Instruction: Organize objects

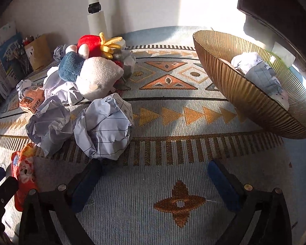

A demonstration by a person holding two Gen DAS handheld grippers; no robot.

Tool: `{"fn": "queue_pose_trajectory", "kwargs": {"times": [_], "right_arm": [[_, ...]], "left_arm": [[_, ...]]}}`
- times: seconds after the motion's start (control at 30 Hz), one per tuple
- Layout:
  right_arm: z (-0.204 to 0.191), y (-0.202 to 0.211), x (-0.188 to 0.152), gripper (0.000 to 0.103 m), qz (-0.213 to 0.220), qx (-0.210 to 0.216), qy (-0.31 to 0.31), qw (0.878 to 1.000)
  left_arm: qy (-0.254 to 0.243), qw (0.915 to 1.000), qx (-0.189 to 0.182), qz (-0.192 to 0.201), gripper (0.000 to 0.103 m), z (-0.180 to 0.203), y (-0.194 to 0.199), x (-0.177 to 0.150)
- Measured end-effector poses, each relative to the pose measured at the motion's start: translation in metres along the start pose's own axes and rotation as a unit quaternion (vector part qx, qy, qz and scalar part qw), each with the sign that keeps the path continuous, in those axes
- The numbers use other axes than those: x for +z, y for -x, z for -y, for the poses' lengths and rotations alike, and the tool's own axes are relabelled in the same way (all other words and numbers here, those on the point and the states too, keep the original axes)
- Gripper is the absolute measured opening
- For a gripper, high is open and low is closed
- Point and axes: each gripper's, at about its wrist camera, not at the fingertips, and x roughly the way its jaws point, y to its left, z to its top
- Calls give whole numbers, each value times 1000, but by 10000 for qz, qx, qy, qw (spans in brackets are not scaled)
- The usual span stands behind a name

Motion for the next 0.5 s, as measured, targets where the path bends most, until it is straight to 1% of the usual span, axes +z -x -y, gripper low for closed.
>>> {"fn": "queue_pose_trajectory", "kwargs": {"times": [0.03, 0.13, 0.23, 0.5], "right_arm": [[-1, 0, 0, 103, 20, -29, -17, 10000], [2, -2, 2, 103, 0, 61, -52, 10000], [0, -1, 0, 103, 4, 59, -54, 10000], [-1, -1, 0, 103, 3, 59, -52, 10000]], "left_arm": [[-16, 10000, -4, 20, 91, 0, 1, -1], [-16, 10000, -3, -9, 91, -4, 2, -2], [-4, 10000, -96, -13, 91, -7, 2, -2], [-124, 9999, -18, -24, 91, -2, 0, -3]]}}
